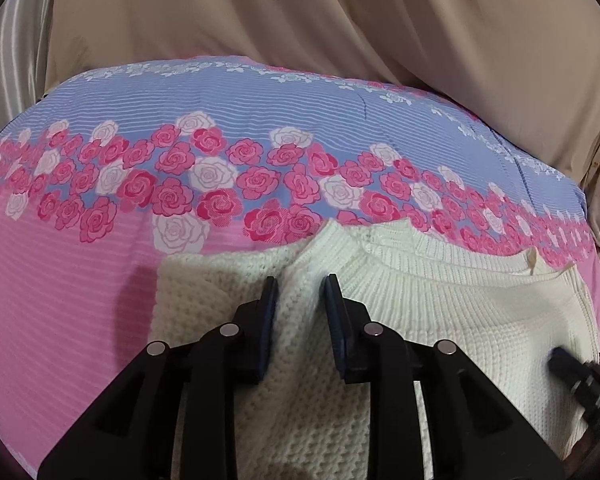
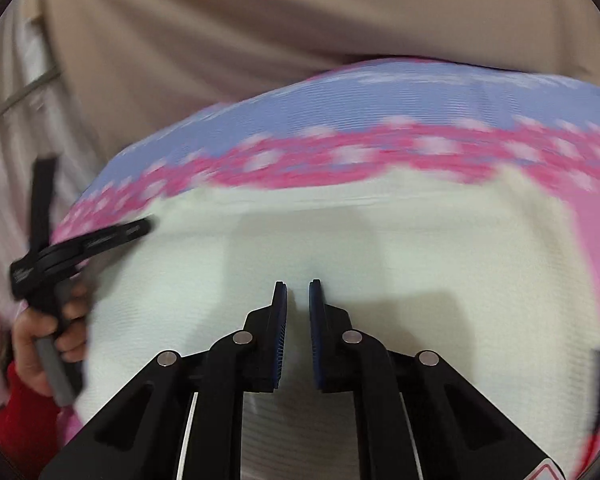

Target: Fold small clothes

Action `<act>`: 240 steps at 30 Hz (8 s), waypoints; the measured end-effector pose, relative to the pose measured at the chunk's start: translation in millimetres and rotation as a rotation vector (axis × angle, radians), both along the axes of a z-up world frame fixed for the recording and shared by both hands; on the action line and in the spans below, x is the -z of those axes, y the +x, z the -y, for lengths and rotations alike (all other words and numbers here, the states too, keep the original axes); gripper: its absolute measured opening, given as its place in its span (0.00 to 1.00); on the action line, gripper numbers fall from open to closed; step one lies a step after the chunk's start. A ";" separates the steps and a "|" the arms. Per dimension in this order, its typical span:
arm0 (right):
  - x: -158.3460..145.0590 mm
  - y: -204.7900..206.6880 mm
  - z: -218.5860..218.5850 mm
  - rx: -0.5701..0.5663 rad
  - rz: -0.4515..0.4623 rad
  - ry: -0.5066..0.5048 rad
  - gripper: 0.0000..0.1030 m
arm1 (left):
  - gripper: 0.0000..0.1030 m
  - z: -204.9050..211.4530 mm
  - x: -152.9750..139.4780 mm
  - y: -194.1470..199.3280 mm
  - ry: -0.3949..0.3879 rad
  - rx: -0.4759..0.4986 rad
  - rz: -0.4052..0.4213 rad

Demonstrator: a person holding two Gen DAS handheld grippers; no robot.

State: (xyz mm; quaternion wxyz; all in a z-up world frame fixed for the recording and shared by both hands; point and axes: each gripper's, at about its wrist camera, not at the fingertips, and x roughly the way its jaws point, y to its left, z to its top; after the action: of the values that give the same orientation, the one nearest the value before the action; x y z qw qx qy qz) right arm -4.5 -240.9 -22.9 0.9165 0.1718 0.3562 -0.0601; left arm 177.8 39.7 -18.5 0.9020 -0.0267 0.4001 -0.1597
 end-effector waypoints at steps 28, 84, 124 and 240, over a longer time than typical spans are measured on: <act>-6.2 -155.0 56.4 0.234 0.078 0.141 0.09 | 0.14 -94.7 -6.1 -153.4 -0.081 -0.058 -0.117; 14.7 8.3 -110.6 -0.278 0.029 -0.169 0.22 | 0.88 -98.1 -21.6 -111.4 -0.079 -0.198 0.018; -20.0 -123.0 44.1 -0.054 0.174 0.285 0.68 | 0.73 105.5 -79.2 -233.2 -0.121 0.496 0.118; 2.4 -136.7 77.9 0.150 0.083 0.021 0.51 | 0.91 122.9 -20.3 -190.1 -0.016 0.341 -0.076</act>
State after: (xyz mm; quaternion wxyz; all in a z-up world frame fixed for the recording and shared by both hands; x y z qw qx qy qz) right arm -141.2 -318.7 -25.3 0.9216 0.2101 0.3046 -0.1175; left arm -12.3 -83.2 1.9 0.8459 0.0285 0.4312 -0.3126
